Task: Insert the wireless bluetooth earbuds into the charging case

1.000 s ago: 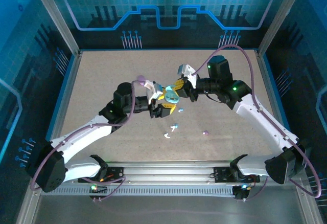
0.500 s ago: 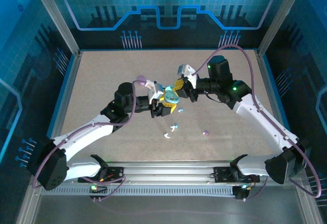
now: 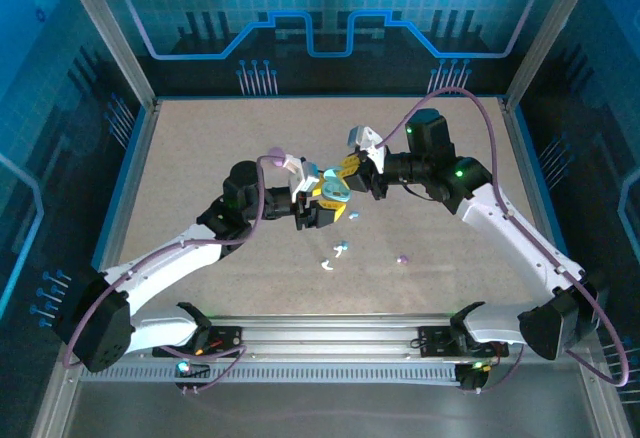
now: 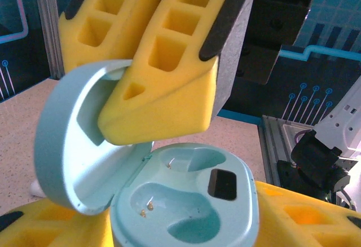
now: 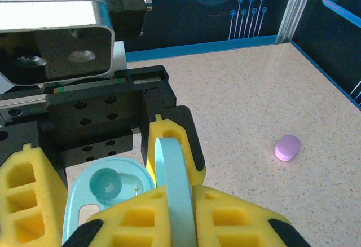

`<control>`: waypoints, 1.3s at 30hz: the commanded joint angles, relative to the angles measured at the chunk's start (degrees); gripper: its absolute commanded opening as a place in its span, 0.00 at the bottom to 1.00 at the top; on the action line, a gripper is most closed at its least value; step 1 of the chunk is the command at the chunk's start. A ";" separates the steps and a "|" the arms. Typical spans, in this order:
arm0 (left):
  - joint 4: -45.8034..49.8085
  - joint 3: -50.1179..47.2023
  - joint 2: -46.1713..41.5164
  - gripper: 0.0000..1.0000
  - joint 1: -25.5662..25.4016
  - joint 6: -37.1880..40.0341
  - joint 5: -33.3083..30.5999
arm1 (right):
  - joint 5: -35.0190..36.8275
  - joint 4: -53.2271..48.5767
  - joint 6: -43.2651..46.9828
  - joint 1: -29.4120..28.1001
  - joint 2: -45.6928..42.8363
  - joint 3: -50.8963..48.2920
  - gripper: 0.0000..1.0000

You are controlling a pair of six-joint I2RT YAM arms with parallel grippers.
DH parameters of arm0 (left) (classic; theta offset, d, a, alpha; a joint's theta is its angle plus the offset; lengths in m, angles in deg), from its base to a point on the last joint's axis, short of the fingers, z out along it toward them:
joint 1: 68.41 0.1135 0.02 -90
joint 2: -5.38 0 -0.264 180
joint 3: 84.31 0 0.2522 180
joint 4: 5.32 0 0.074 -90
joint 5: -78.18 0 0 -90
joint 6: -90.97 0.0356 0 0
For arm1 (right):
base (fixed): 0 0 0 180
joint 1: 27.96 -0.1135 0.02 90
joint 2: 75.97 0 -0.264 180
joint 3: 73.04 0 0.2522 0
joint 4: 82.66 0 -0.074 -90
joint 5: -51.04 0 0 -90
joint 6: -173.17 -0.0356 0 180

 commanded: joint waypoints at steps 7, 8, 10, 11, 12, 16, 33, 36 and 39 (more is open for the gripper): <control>-1.73 0.97 0.05 0.56 -0.32 -0.88 1.89 | 0.03 1.97 1.23 -0.60 -1.09 -1.38 0.14; -1.66 1.01 0.05 0.55 -0.29 -0.84 1.85 | 0.11 1.99 1.24 -0.60 -1.13 -1.39 0.14; -1.32 1.11 0.09 0.51 -0.32 -0.58 1.89 | 0.05 1.97 1.30 -0.59 -1.11 -1.38 0.14; -0.93 1.19 0.14 0.49 -0.30 -0.36 1.89 | 0.00 2.10 1.07 -0.58 -1.13 -1.38 0.14; -0.47 1.23 0.14 0.48 -0.30 -0.14 1.84 | -0.08 2.17 1.08 -0.60 -1.12 -1.38 0.14; 0.29 1.35 0.14 0.41 -0.31 0.61 1.71 | -0.37 2.06 1.18 -0.60 -1.07 -1.43 0.14; -2.98 -0.55 0.07 0.28 -0.23 -0.70 1.17 | -0.79 -4.30 -4.61 1.54 2.27 3.88 0.35; -3.14 -1.00 -0.04 0.28 -0.29 -0.71 1.62 | -2.61 -7.34 -7.50 2.95 4.49 7.02 0.39; -3.18 -1.53 -0.36 0.28 -0.29 -0.60 1.05 | -4.90 -8.29 -9.96 3.98 5.72 8.77 0.43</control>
